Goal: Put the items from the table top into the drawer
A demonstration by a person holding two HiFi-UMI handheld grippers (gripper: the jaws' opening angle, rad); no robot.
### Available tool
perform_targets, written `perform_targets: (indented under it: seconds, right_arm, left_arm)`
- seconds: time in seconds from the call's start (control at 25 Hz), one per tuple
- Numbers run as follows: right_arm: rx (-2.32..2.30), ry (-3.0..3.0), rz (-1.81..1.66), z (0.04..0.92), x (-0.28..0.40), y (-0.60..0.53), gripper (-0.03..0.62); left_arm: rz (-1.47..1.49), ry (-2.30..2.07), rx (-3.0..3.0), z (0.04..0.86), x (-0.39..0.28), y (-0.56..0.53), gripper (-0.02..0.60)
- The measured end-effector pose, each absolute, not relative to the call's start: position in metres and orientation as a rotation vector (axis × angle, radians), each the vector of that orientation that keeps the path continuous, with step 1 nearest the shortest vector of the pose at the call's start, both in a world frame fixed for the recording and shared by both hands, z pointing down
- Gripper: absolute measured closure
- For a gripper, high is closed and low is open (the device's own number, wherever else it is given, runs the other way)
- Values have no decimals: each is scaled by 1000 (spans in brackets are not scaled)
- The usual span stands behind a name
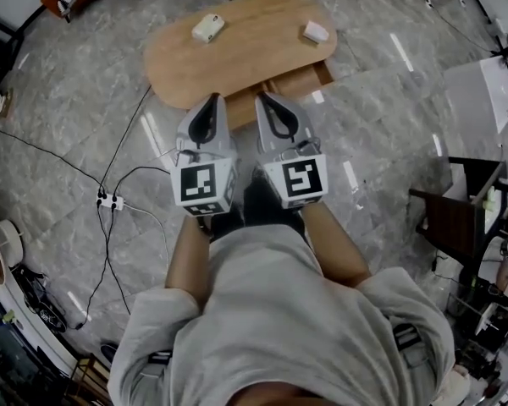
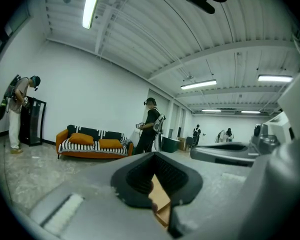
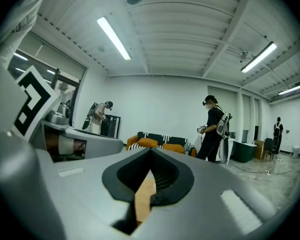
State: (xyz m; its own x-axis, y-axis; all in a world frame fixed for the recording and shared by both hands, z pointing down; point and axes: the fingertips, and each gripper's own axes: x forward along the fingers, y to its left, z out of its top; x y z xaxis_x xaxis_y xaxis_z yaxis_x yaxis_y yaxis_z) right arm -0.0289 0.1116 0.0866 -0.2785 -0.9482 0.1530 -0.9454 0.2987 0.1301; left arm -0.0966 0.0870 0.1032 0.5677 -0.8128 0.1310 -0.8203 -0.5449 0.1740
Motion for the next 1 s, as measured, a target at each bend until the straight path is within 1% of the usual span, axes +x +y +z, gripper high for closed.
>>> perform_targets:
  seconds: [0.2, 0.32, 0.44, 0.6, 0.8, 1.0]
  right_arm:
    - [1637, -2435, 64, 126, -6, 37, 586]
    - [1522, -2490, 148, 161, 5, -14, 586]
    - [1462, -2562, 222, 173, 15, -67, 586]
    - [1457, -2537, 313, 200, 51, -130, 586]
    - [1526, -2438, 456, 270, 94, -157, 586]
    - [1603, -2301, 530, 366, 143, -157, 586]
  left_arm:
    - [105, -1406, 2511, 140, -70, 22, 561]
    - [193, -1468, 2458, 165, -54, -25, 561]
    - [299, -1493, 2406, 184, -38, -67, 561]
    - [347, -1465, 2326, 213, -5, -113, 561]
    - [440, -1370, 2304, 273, 36, -145, 561]
    - [519, -1173, 2321, 368, 86, -162, 561]
